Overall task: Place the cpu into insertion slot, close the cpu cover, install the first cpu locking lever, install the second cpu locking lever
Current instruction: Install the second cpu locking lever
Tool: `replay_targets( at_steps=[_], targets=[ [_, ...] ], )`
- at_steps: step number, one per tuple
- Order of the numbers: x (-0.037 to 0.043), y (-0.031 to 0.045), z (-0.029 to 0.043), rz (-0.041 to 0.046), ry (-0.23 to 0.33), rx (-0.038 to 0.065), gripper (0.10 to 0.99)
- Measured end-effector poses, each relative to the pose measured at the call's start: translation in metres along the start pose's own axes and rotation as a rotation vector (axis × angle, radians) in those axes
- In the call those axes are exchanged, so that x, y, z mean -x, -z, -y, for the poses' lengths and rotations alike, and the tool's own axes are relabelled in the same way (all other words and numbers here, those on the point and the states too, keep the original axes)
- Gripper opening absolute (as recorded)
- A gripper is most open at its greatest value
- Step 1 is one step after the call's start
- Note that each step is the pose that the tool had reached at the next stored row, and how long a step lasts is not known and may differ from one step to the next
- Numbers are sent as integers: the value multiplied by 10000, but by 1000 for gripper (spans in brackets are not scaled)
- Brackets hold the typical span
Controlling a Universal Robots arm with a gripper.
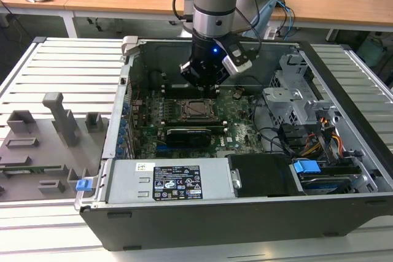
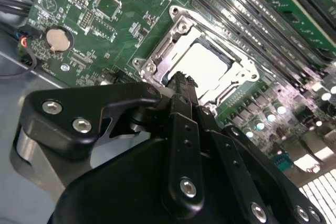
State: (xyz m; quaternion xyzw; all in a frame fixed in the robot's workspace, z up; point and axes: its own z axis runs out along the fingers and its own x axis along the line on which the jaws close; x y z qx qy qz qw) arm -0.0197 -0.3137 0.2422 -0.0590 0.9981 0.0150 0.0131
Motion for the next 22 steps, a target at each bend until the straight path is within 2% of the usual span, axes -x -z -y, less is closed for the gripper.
replay_targets(
  at_steps=[6, 12, 22],
  targets=[
    [-2, 14, 14, -3, 0, -31, 110],
    [-11, 14, 86, -3, 0, -31, 110],
    [-20, 11, 159, -3, 0, -31, 110]
  ],
)
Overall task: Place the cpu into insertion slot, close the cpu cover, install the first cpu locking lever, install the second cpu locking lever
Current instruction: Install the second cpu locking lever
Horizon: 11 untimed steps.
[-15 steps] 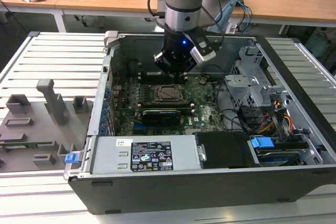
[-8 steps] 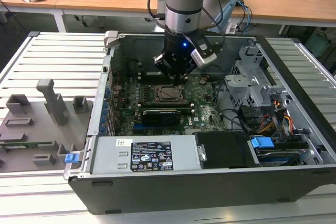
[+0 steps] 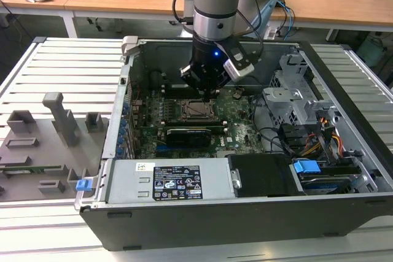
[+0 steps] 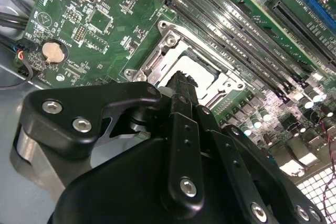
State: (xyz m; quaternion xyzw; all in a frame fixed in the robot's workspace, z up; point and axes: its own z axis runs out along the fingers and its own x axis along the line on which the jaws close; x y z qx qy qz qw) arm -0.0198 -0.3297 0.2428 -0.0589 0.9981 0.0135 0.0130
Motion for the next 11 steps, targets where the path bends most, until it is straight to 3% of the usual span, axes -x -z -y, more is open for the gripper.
replay_targets(
  at_steps=[4, 11],
  targets=[
    [-8, 0, 63, 0, 0, 0, 110],
    [-14, 1, 113, 1, -2, 1, 110]
  ],
)
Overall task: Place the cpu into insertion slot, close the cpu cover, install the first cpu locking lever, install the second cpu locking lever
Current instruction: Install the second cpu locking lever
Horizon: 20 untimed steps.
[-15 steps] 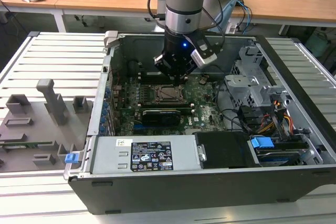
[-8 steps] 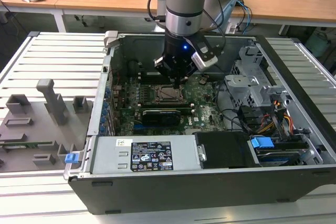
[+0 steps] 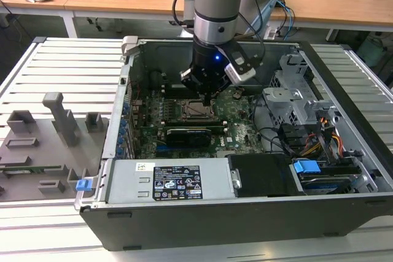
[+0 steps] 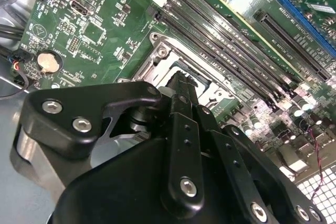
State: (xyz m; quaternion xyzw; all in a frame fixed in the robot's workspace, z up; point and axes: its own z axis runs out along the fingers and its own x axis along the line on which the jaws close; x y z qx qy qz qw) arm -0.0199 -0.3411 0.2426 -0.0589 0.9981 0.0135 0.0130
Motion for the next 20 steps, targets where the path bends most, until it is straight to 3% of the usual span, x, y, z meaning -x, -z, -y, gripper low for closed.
replay_targets(
  at_steps=[11, 20],
  targets=[
    [-1, 52, 28, -1, 2, -1, 110],
    [-12, 55, 114, -1, 2, -1, 110]
  ],
)
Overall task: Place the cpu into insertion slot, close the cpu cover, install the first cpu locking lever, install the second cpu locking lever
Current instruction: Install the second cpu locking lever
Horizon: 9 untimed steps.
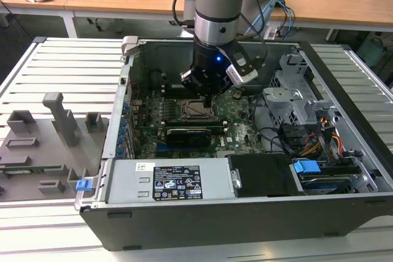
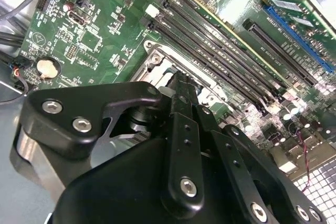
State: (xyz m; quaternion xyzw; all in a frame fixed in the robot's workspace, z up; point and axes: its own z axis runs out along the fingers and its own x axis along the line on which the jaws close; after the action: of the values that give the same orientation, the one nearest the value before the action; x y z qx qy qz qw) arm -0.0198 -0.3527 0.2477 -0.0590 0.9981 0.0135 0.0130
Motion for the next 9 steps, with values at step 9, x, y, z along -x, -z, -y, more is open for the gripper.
replay_targets(
  at_steps=[9],
  targets=[
    [-10, 3, 81, 0, 0, -1, 110]
  ],
)
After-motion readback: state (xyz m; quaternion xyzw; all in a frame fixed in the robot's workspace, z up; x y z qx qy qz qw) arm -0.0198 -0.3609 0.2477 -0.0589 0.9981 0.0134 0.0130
